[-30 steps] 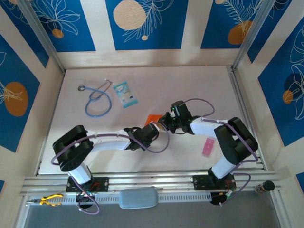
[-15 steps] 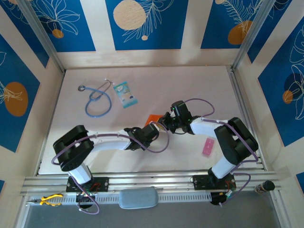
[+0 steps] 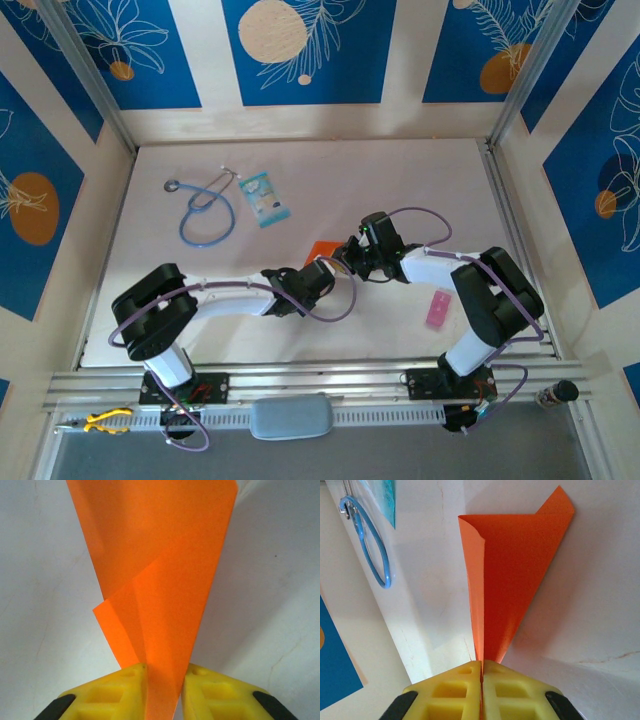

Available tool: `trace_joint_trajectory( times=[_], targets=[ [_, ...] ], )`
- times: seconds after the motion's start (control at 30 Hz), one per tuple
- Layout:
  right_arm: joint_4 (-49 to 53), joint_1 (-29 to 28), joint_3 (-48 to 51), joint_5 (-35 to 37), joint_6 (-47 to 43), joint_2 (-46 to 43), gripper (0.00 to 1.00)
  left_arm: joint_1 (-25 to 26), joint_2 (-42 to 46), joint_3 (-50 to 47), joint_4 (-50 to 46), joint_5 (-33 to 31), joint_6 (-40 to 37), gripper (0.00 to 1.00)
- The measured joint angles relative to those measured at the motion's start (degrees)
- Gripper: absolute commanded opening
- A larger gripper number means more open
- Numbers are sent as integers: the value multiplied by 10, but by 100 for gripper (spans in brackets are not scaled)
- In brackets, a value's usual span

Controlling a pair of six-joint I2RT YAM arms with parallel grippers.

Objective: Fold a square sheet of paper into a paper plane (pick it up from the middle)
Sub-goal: Fold the wing for the fifth time at the center of the table.

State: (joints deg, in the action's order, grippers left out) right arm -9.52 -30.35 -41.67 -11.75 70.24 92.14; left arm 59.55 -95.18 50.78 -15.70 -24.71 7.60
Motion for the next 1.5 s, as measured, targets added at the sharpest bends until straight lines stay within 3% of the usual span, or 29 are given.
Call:
trace_joint_trajectory(
  times=[0.57, 0.7, 0.93, 1.13, 1.5],
  targets=[
    [0, 0, 0, 0, 0, 0, 8, 0, -7, 0, 0, 0, 4, 15],
    [0, 1, 0, 0, 0, 0, 9, 0, -7, 0, 0, 0, 2, 9],
    [25, 1, -1, 3, -10, -8, 26, 0, -7, 0, 2, 16, 2, 2],
    [90, 6, -13, 26, -44, -43, 48, -8, -7, 3, 2, 56, 4, 0],
    [159, 38, 13, 54, -78, -151, 54, -64, -7, 27, 0, 195, 5, 0]
  ],
)
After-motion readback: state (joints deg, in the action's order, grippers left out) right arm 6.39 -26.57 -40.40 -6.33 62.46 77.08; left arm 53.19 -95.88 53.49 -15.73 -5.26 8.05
